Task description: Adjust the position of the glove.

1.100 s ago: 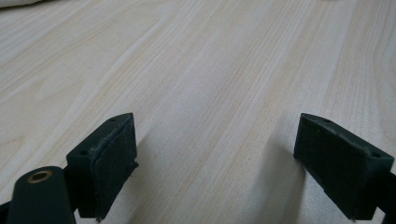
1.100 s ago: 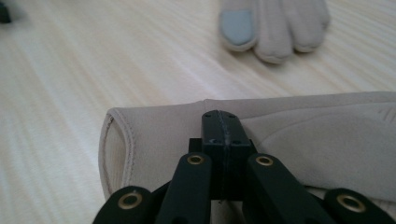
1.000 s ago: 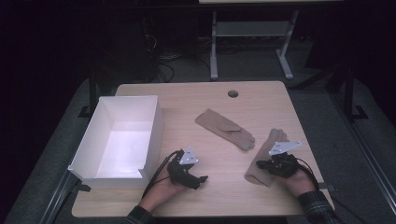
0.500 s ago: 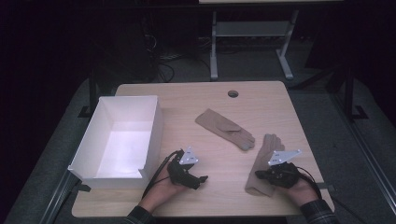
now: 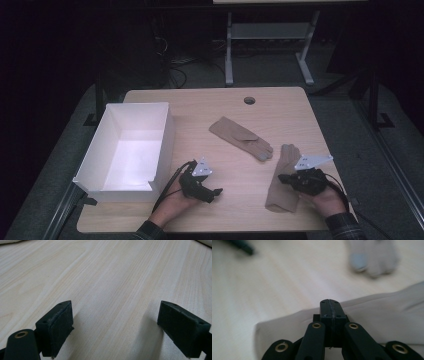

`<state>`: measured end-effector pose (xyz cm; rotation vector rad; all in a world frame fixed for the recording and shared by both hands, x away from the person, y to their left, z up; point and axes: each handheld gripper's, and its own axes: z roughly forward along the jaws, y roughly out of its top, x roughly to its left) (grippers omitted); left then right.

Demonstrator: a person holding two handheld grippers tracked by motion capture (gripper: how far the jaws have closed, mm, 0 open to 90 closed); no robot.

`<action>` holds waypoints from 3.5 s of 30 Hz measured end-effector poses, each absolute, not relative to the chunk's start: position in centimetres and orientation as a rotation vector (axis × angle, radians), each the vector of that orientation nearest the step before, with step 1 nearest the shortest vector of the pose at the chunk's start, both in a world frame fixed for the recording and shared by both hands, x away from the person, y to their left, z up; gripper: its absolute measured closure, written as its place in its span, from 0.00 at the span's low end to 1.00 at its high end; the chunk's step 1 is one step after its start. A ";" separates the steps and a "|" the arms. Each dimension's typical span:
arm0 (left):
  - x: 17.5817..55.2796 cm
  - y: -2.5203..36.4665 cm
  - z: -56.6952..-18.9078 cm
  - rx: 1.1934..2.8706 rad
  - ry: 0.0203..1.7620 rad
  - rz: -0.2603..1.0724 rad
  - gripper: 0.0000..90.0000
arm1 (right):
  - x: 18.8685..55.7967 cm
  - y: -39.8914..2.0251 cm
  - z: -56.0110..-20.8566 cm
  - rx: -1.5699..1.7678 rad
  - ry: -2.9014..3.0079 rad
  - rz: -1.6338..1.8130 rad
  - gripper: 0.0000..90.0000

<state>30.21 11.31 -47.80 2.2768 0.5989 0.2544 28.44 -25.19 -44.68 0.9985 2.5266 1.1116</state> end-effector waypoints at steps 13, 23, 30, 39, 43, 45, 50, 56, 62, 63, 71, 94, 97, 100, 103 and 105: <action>30.2 11.3 -47.8 2.268 0.606 0.252 0.14 | 34.6 -26.4 -45.2 1.226 2.345 0.985 1.00; 30.2 11.3 -47.8 2.269 0.606 0.252 0.14 | 36.9 -25.8 -46.4 1.247 2.389 0.966 1.00; 30.2 11.3 -47.8 2.268 0.606 0.253 0.14 | 37.3 -24.7 -46.6 1.199 2.429 0.999 1.00; 30.2 11.3 -47.8 2.269 0.606 0.253 0.14 | 36.9 -24.8 -45.9 1.170 2.405 1.068 1.00; 30.2 11.3 -47.8 2.268 0.606 0.252 0.14 | 36.2 -25.9 -44.9 1.156 2.363 1.109 0.97; 30.2 11.3 -47.8 2.268 0.606 0.252 0.14 | 36.0 -26.1 -44.8 1.161 2.353 1.111 0.96; 30.2 11.3 -47.8 2.268 0.607 0.252 0.14 | 34.6 -27.7 -44.6 1.185 2.314 1.110 0.90; 30.1 11.3 -47.8 2.267 0.611 0.249 0.14 | 32.7 -29.0 -45.0 1.198 2.288 1.087 0.70; 30.2 11.3 -47.8 2.276 0.605 0.251 0.14 | 30.8 -30.5 -45.5 1.238 2.244 1.100 0.51; 30.2 11.3 -47.8 2.275 0.605 0.251 0.14 | 30.2 -31.0 -45.8 1.260 2.231 1.102 0.45; 30.2 11.3 -47.8 2.273 0.606 0.250 0.14 | 29.0 -31.6 -47.0 1.289 2.234 1.024 0.36; 34.7 9.6 -44.9 2.233 0.698 0.235 0.16 | 28.8 -31.5 -48.2 1.301 2.240 0.989 0.18; 36.1 9.1 -44.6 2.234 0.707 0.227 0.18 | 28.8 -31.5 -48.2 1.295 2.243 0.986 0.18; 37.6 8.6 -44.4 2.221 0.708 0.224 0.28 | 28.8 -31.5 -48.2 1.294 2.244 0.986 0.18; 38.3 8.4 -44.3 2.228 0.707 0.228 0.34 | 28.8 -31.5 -48.2 1.294 2.244 0.985 0.18; 39.0 8.1 -44.2 2.229 0.703 0.243 0.41 | 28.8 -31.5 -48.2 1.294 2.244 0.985 0.18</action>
